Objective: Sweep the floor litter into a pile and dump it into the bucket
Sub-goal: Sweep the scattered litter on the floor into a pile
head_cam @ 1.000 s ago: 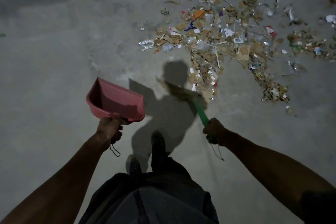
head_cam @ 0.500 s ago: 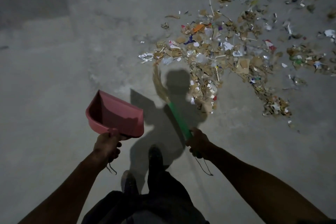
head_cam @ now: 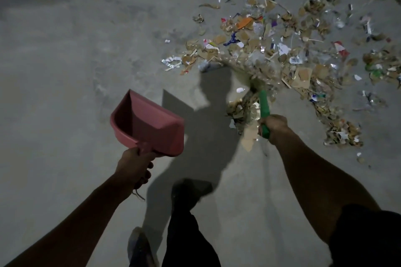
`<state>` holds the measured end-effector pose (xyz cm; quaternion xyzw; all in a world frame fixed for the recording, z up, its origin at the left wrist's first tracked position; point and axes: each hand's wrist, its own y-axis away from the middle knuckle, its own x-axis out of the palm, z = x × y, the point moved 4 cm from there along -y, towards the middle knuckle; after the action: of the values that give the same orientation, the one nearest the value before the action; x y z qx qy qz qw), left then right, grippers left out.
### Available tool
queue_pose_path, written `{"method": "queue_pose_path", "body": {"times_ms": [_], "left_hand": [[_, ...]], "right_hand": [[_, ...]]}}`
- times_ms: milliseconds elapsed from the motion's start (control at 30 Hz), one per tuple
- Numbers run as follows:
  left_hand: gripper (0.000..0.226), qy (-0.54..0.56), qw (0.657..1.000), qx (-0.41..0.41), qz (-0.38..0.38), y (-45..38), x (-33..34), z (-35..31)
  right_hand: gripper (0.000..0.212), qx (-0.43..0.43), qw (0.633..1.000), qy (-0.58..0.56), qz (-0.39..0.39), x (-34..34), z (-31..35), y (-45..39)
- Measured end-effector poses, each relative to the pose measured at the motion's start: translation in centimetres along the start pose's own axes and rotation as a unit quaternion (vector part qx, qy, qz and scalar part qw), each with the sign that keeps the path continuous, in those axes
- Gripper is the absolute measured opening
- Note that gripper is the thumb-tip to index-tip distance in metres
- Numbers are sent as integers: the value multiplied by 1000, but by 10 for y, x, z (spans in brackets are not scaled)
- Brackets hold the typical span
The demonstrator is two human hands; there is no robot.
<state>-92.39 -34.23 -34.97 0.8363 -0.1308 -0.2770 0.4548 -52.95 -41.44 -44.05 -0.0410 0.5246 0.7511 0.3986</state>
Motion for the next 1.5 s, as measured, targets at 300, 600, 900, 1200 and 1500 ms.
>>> {"method": "queue_pose_path", "body": {"times_ms": [300, 600, 900, 1200, 1500], "left_hand": [[20, 3, 999, 31, 10, -25, -4, -59], [19, 9, 998, 44, 35, -78, -34, -117], [16, -77, 995, 26, 56, -190, -42, -209], [18, -85, 993, 18, 76, -231, -34, -265], [15, -104, 994, 17, 35, -233, -59, -261]], "right_hand": [[26, 11, 976, -219, 4, 45, 17, 55], [66, -39, 991, -21, 129, 105, 15, 131], [31, 5, 999, -33, 19, 105, 146, 16], [51, -26, 995, -96, 24, 120, 207, 68], [62, -18, 978, 83, 190, 166, 155, 140]]}}
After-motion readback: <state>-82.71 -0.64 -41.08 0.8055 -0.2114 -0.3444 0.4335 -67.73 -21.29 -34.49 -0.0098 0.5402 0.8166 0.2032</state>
